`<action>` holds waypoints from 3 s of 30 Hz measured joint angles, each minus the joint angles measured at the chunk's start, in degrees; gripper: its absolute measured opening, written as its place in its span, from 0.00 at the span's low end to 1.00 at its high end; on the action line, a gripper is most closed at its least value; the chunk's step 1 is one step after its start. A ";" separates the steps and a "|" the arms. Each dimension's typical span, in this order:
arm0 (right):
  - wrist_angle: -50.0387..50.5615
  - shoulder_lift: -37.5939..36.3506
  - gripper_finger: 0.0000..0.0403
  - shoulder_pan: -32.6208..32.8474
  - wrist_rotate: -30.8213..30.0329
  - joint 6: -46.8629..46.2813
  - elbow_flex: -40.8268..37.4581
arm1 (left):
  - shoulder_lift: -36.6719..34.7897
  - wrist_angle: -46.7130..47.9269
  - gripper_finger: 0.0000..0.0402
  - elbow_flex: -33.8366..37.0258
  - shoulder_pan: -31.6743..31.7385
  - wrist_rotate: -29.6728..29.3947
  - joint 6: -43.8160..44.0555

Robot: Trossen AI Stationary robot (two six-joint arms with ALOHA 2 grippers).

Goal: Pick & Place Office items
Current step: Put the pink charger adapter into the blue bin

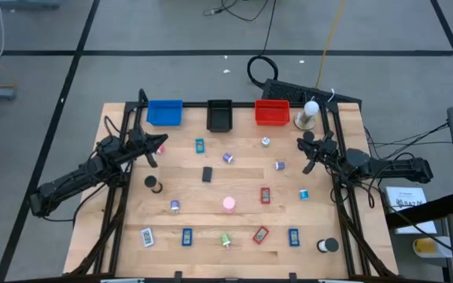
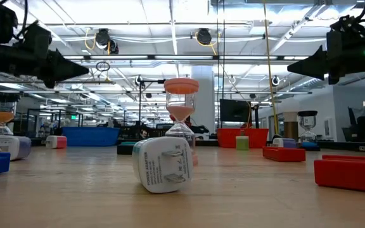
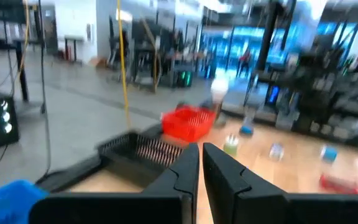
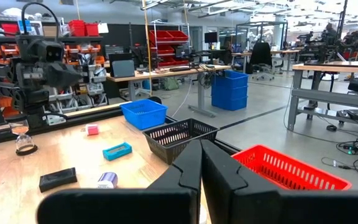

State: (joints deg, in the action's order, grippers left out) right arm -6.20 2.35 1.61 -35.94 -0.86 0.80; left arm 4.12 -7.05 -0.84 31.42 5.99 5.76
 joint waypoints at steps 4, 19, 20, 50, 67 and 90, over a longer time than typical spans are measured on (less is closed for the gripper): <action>0.00 -0.01 0.00 0.00 0.00 0.02 0.01 | 0.24 -0.80 0.06 -0.18 0.00 7.15 10.58; 0.00 -0.02 0.00 0.00 0.01 0.02 0.00 | 15.94 -4.35 0.03 -5.80 0.00 8.90 7.65; -0.01 -0.02 0.00 0.01 0.00 0.00 0.01 | 17.33 -2.68 0.02 -7.33 -0.03 8.77 7.10; -0.02 -0.02 0.00 0.00 0.02 0.00 0.00 | 42.21 24.70 0.08 -25.38 -5.95 -12.17 6.16; -0.02 -0.02 0.00 0.02 0.02 0.02 0.00 | 54.19 49.05 0.36 -36.17 -6.32 -17.72 17.74; -0.02 -0.02 0.00 0.02 0.02 0.02 0.02 | 60.46 43.15 0.61 -24.84 1.05 -16.10 20.37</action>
State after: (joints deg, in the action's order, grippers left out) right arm -6.22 2.33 1.63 -35.92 -0.84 0.82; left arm 64.58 36.10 -25.68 32.46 -10.11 26.13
